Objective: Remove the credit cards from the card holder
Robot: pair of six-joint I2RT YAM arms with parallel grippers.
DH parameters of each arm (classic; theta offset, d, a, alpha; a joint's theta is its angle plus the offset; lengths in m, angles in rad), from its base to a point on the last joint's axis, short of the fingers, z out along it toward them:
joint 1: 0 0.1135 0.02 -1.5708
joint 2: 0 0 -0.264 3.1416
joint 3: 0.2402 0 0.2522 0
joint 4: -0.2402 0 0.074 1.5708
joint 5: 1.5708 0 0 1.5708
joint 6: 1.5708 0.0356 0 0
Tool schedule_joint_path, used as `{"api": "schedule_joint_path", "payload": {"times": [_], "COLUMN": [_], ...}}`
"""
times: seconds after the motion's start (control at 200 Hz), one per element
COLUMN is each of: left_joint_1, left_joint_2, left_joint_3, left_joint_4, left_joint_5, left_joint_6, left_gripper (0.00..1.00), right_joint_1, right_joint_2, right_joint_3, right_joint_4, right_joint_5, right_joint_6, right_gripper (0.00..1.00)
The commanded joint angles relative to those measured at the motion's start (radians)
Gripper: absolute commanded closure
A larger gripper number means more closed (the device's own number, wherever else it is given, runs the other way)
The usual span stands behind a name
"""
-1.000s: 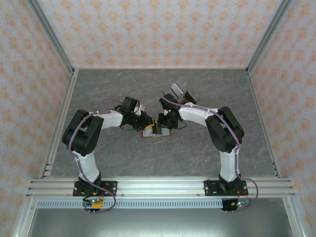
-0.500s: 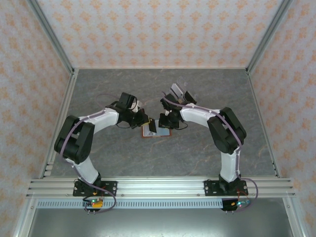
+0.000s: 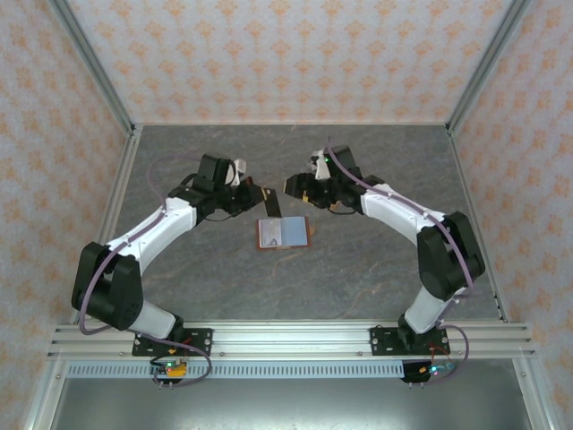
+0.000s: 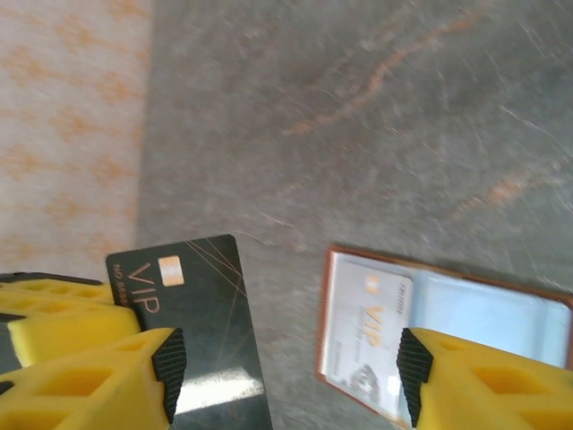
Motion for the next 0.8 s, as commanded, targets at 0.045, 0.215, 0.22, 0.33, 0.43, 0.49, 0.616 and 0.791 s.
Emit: {"api": "schedule_joint_path", "payload": {"times": [0.045,0.215,0.22,0.33,0.43,0.49,0.616,0.791], "left_joint_1": [0.005,0.003,0.004,0.004,0.004,0.003,0.004,0.004], "left_joint_2": [-0.04,-0.035,-0.035,-0.034,-0.047,-0.055,-0.058,-0.055], "left_joint_3": [-0.02,-0.016,-0.016,-0.018,-0.02,-0.018,-0.018,-0.021], "left_joint_4": [0.22,0.345,0.347,0.385,0.391,0.388,0.385,0.376], "left_joint_5": [0.065,0.126,0.127,0.153,0.159,0.159,0.166,0.163], "left_joint_6": [-0.166,-0.261,-0.264,-0.308,-0.321,-0.321,-0.323,-0.32], "left_gripper": [0.98,0.98,0.98,0.98,0.98,0.98,0.99,0.99], "right_joint_1": [-0.038,-0.056,-0.057,-0.063,-0.075,-0.079,-0.08,-0.08], "right_joint_2": [0.0,0.011,0.012,0.007,-0.006,-0.015,-0.02,-0.034], "right_joint_3": [-0.003,0.018,0.018,0.002,-0.012,-0.016,-0.014,-0.007], "right_joint_4": [0.175,0.257,0.259,0.389,0.445,0.46,0.473,0.467], "right_joint_5": [-0.215,-0.314,-0.317,-0.386,-0.401,-0.404,-0.418,-0.416], "right_joint_6": [0.072,0.123,0.124,0.189,0.222,0.232,0.245,0.238], "right_gripper": [0.32,0.32,0.32,0.35,0.4,0.43,0.58,0.82]}}
